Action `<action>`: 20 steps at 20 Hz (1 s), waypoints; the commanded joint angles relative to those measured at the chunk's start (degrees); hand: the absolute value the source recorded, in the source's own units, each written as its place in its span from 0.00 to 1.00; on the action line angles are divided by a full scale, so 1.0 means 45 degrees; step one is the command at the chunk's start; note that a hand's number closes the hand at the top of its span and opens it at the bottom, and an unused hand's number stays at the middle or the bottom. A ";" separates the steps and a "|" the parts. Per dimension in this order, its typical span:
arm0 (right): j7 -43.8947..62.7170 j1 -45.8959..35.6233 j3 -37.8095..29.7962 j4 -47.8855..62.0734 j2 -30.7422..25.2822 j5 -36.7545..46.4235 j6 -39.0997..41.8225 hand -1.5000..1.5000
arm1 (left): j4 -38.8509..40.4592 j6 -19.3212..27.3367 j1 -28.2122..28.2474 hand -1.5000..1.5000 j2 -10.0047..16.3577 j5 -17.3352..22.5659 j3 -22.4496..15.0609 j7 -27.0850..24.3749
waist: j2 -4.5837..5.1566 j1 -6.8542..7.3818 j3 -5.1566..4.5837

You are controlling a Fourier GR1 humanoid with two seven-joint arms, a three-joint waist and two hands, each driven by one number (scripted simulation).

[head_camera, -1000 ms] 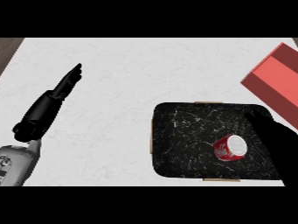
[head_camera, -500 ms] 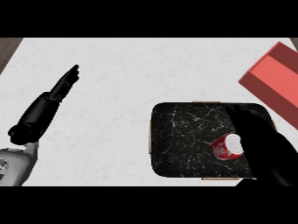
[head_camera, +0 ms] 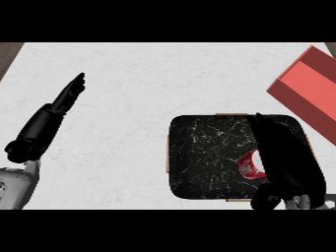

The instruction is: Pick the can from the tray and place it in the cardboard box

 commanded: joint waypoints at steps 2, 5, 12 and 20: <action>0.1993 0.0014 0.0303 0.1056 0.0743 0.0791 0.0670 0.00 | -0.0317 -0.0146 0.0159 0.50 -0.0158 -0.0079 -0.0090 0.0118 | 0.0002 -0.0011 0.0016; 0.1646 0.0156 0.0141 0.1142 0.1092 0.1265 0.0778 0.00 | 0.0633 0.0006 0.0436 0.50 -0.0545 -0.0460 -0.0107 -0.0899 | 0.0013 -0.0073 0.0012; 0.0615 0.0753 -0.0445 0.2014 0.1908 0.1738 0.0955 0.00 | -0.0433 -0.0477 -0.0291 0.50 -0.0396 -0.0152 0.0338 0.0788 | 0.0006 -0.0047 0.0025; 0.0501 0.2082 -0.0406 0.1825 0.2280 0.3317 0.0995 0.00 | -0.0303 -0.0673 0.0142 0.50 -0.0513 -0.0335 0.0680 0.0238 | -0.0018 -0.0094 0.0023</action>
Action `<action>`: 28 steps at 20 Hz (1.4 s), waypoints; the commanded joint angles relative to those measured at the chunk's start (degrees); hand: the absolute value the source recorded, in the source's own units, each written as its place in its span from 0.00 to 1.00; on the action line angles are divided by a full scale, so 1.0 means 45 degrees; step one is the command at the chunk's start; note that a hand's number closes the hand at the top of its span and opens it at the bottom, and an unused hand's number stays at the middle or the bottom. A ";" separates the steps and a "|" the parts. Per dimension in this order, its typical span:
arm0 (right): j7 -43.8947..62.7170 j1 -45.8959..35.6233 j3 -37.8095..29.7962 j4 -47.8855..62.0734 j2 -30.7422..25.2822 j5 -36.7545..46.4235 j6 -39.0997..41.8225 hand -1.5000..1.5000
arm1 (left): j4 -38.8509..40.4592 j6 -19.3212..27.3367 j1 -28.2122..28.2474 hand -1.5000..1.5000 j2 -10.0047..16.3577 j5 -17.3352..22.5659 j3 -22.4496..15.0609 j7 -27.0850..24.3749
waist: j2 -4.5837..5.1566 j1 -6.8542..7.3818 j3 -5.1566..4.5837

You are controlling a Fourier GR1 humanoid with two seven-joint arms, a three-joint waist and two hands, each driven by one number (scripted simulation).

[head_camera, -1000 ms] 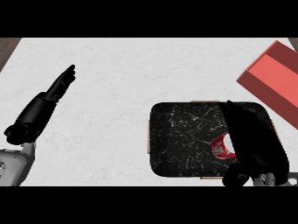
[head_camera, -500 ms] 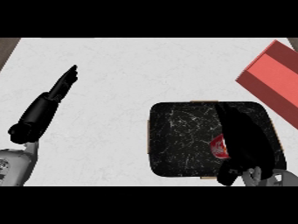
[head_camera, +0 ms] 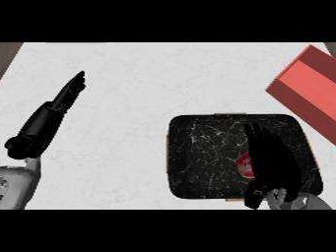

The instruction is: Pick the can from the tray and place it in the cardboard box

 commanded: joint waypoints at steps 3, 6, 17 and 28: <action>0.1056 0.0000 -0.0655 0.0872 0.0936 0.0645 0.0479 0.00 | -0.0278 -0.0216 0.0164 0.50 -0.0152 -0.0245 0.0154 -0.0029 | 0.0002 0.0046 0.0004; 0.1072 0.0645 -0.0686 0.0241 0.1241 0.0861 0.0833 0.00 | -0.0078 -0.0486 0.0185 0.50 -0.0200 -0.0263 0.0397 -0.0421 | -0.0006 -0.0005 0.0001; -0.2936 0.0547 -0.0229 0.1599 0.1100 0.3894 -0.0704 1.00 | 0.0363 -0.1042 -0.0123 0.50 -0.0656 -0.0762 0.0836 -0.0088 | 0.0003 0.0007 0.0005; -1.2334 -0.2665 -0.1791 0.5238 0.0129 0.0914 -0.2680 1.00 | 0.0073 -0.0959 0.0267 0.50 -0.0883 -0.0901 0.0616 -0.0272 | 0.0134 0.0461 0.0031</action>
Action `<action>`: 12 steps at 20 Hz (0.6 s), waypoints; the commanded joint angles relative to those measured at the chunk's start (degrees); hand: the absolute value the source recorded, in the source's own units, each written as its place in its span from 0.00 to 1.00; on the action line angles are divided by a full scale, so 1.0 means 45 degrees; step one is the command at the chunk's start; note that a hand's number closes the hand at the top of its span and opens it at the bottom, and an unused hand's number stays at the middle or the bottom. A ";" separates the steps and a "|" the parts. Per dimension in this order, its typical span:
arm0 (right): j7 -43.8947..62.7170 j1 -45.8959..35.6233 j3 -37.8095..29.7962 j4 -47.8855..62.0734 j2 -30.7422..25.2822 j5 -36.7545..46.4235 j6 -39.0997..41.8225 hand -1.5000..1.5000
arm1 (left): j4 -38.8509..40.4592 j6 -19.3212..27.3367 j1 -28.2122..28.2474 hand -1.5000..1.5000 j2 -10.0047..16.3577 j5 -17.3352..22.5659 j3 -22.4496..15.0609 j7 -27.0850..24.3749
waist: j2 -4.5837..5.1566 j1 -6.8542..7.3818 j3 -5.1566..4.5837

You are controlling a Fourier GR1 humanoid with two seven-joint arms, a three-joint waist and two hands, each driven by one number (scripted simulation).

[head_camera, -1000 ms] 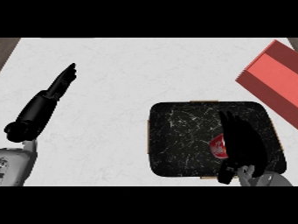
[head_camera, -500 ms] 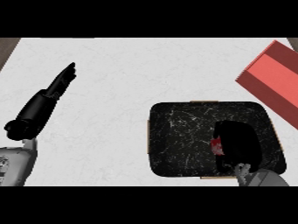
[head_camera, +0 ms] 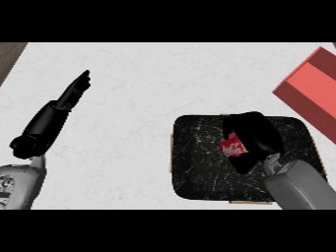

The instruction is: Pick the can from the tray and place it in the cardboard box

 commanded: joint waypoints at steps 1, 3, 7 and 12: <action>-0.3209 -0.1345 -0.0567 0.1411 -0.0151 -0.0412 -0.1166 1.00 | 0.0499 -0.0191 -0.0582 0.50 0.0129 0.0321 0.0481 0.0124 | 0.0004 -0.0125 -0.0006; -0.4000 -0.1120 -0.0676 0.1687 -0.0221 0.0173 -0.2442 1.00 | -0.0521 0.0186 0.0444 0.50 -0.0074 -0.0246 0.0009 -0.0048 | -0.0080 -0.0151 -0.0010; -0.4130 -0.1828 -0.1113 0.0509 -0.0828 0.0642 -0.2090 1.00 | -0.0669 -0.0172 0.0623 0.50 0.0147 0.0032 0.0353 -0.0028 | -0.0137 -0.0292 -0.0025; -0.2556 -0.2137 -0.2728 -0.1903 -0.0739 -0.0242 -0.0990 1.00 | 0.0352 0.0024 0.0361 0.50 -0.0111 -0.0337 0.0416 -0.0544 | -0.0160 -0.0509 -0.0037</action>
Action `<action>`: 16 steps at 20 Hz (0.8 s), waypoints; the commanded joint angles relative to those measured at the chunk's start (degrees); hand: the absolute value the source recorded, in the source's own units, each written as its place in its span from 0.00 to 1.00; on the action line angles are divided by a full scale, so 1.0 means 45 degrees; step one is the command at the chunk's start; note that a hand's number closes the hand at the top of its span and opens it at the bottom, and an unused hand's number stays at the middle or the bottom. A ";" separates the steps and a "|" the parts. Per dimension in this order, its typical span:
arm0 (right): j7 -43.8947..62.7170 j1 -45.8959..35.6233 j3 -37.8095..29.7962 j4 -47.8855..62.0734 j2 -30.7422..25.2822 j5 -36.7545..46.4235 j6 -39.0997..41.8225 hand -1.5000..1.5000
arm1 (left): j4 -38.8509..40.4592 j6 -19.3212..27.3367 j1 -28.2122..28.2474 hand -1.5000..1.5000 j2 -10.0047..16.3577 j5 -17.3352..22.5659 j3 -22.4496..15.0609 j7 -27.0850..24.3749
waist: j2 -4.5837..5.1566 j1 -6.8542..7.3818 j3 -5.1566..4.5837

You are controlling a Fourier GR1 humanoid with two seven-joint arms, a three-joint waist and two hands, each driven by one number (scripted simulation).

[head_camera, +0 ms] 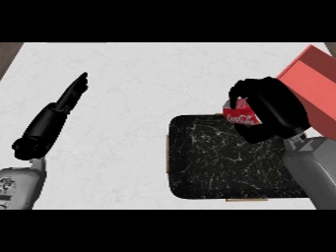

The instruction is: Pick the can from the tray and place it in the cardboard box

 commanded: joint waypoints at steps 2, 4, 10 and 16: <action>0.1195 0.0017 -0.2080 -0.1161 -0.0273 -0.0444 -0.0350 1.00 | -0.0024 -0.0155 -0.0298 0.50 0.0226 0.0047 0.0262 0.0548 | -0.0047 -0.0182 0.0001; 0.2655 -0.0569 -0.2705 -0.0990 0.0613 -0.0624 -0.0470 1.00 | 0.0287 -0.0327 -0.0268 0.50 0.0256 0.0157 0.0341 0.0064 | -0.0015 -0.0115 -0.0008; 0.2423 -0.0950 -0.5955 0.0205 -0.0899 -0.1849 -0.0585 1.00 | -0.0182 -0.0106 -0.0117 0.50 -0.0080 -0.0034 0.0152 0.0192 | 0.0021 -0.0071 0.0005; 0.1424 -0.2601 -0.7807 0.3716 -0.2122 -0.2428 -0.0708 1.00 | 0.0214 -0.0355 -0.0142 0.50 -0.0030 -0.0169 0.0217 -0.0239 | 0.0055 0.0106 0.0001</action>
